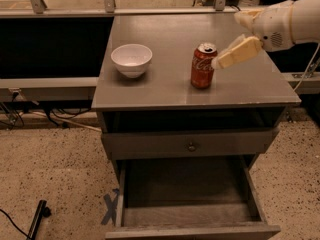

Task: Place coke can into middle drawer

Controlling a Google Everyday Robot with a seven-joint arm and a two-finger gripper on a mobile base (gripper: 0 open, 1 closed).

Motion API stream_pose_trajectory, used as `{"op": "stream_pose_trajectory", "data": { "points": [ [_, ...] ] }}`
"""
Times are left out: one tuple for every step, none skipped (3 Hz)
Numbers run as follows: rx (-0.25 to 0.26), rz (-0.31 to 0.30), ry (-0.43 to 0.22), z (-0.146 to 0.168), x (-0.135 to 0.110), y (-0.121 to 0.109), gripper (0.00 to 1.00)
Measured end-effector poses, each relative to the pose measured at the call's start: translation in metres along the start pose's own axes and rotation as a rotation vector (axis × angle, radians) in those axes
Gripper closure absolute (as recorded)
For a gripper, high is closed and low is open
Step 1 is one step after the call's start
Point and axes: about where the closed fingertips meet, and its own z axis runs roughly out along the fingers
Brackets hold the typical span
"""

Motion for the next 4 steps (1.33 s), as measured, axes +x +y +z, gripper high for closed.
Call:
{"op": "stream_pose_trajectory", "data": {
  "points": [
    [-0.002,0.077,-0.056,0.025,0.005,-0.012,0.0],
    [-0.021,0.126,-0.083,0.049,0.009,-0.017,0.0],
    [-0.04,0.177,-0.096,0.069,0.02,-0.02,0.18],
    [-0.058,0.204,-0.106,0.081,0.027,-0.021,0.41]
  ]
}}
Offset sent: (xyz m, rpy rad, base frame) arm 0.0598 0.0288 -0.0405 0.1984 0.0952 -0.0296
